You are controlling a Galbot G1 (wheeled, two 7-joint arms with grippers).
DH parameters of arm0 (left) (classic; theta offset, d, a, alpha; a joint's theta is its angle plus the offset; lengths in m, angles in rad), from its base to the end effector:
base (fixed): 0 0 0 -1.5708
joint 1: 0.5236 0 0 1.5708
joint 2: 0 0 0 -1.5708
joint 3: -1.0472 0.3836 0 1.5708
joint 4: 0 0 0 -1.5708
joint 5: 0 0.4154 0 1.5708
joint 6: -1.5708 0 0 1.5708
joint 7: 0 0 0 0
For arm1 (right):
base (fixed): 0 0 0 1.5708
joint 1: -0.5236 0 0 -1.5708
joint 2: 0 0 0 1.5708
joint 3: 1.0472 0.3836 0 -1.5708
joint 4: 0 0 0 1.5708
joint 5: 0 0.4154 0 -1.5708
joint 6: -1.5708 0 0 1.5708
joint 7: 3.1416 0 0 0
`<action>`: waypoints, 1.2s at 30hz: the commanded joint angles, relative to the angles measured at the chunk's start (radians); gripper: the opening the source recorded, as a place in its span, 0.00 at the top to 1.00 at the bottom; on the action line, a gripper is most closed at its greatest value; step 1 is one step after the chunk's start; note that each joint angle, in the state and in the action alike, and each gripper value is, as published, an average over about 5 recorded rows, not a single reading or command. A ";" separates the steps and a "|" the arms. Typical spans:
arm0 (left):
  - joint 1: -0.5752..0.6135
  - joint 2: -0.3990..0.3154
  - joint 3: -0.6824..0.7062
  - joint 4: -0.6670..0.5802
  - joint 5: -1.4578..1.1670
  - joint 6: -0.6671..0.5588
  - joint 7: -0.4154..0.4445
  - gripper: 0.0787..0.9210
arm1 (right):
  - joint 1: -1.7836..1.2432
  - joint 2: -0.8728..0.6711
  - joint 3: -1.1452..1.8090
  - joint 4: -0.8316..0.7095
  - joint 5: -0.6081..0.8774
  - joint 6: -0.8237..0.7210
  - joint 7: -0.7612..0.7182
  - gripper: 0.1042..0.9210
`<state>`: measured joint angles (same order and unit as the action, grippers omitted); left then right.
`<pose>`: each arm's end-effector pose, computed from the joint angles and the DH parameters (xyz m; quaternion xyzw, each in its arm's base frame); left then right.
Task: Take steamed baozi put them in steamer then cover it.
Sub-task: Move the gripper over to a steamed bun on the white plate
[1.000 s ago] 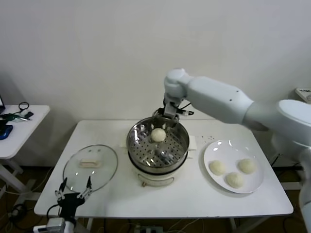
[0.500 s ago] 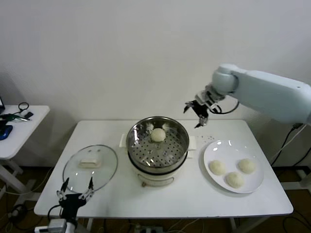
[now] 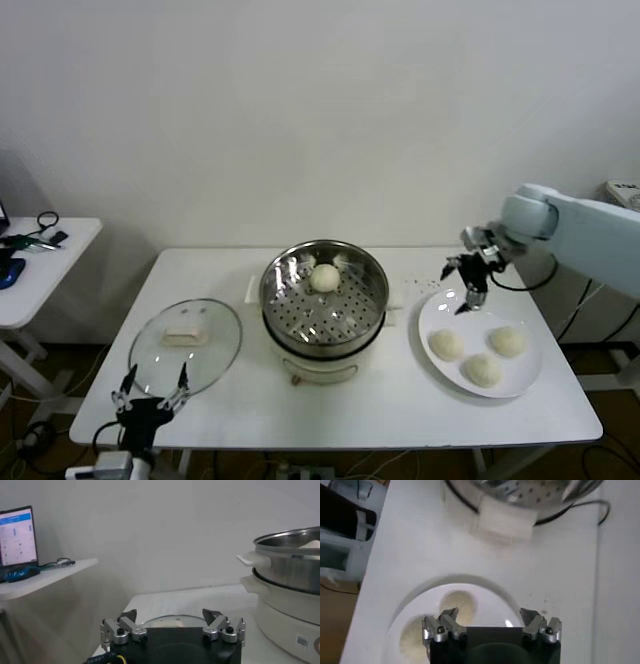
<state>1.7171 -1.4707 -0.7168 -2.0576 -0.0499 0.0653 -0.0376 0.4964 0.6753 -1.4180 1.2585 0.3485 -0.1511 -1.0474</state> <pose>0.1699 0.0890 -0.3658 0.0764 -0.9879 -0.0700 0.1158 0.6030 -0.1687 -0.1597 0.5405 -0.5376 0.5055 0.4040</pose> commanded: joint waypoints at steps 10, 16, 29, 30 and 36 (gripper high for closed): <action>0.005 -0.013 -0.002 0.014 0.006 -0.008 -0.002 0.12 | -0.320 0.059 0.201 -0.140 -0.150 -0.028 0.025 0.12; 0.013 -0.013 -0.006 0.028 0.004 -0.018 -0.003 0.12 | -0.333 0.112 0.219 -0.188 -0.155 -0.023 0.027 0.12; 0.015 -0.026 -0.008 0.015 -0.007 -0.014 -0.005 0.12 | -0.338 0.147 0.216 -0.226 -0.158 -0.017 0.021 0.12; 0.015 -0.027 -0.008 0.015 -0.008 -0.014 -0.006 0.12 | -0.337 0.147 0.215 -0.226 -0.158 -0.016 0.020 0.12; 0.018 -0.029 -0.009 0.015 -0.008 -0.014 -0.007 0.12 | -0.327 0.145 0.206 -0.224 -0.154 -0.017 0.016 0.18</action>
<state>1.7343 -1.4991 -0.7254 -2.0424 -0.0572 0.0513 -0.0446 0.1802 0.8083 -1.2182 1.0480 0.1998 -0.1681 -1.0316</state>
